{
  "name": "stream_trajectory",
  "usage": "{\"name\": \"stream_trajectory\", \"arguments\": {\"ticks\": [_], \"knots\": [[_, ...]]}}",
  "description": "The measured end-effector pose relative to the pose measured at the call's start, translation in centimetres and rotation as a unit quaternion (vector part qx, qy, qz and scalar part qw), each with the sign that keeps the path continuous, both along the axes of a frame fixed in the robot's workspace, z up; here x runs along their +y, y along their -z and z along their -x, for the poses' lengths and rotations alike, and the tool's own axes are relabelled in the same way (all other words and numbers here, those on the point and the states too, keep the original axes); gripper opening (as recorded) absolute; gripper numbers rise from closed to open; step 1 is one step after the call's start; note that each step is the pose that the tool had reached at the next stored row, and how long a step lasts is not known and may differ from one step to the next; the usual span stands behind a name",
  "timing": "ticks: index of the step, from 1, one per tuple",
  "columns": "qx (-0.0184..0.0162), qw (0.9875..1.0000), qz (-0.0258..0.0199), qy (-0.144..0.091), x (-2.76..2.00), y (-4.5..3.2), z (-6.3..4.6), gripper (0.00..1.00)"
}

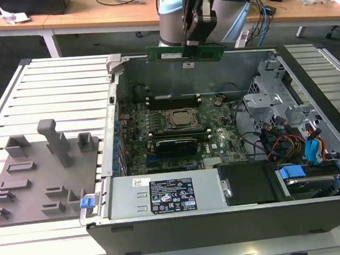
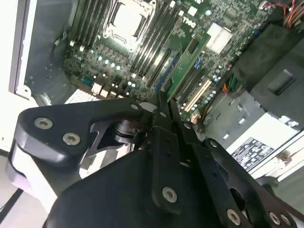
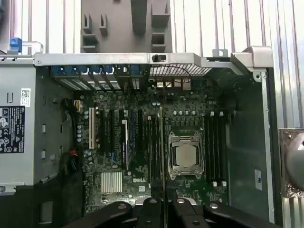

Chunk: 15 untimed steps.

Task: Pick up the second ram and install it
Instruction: 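Pick up the second ram and move it above second insertion slot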

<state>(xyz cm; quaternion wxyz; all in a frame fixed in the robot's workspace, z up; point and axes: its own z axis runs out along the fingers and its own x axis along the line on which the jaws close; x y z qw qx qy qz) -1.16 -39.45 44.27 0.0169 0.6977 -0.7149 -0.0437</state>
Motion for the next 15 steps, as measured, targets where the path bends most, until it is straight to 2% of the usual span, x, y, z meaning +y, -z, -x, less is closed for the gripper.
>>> {"name": "stream_trajectory", "arguments": {"ticks": [3, 6, 11, 13, 15], "knots": [[0.0006, 1.0, 0.0001, 0.0, 0.07, 0.58, -2.5, 0.14], [0.0013, 1.0, 0.0001, 0.0, 0.21, 0.96, -3.7, 0.14], [0.0027, 1.0, 0.0003, 0.0, 0.78, 1.64, -6.1, 0.14], [0.0031, 1.0, 0.0004, 0.0, 0.97, 1.87, -6.7, 0.14], [0.0034, 1.0, 0.0003, 0.0, 1.19, 2.45, -7.1, 0.14]]}}
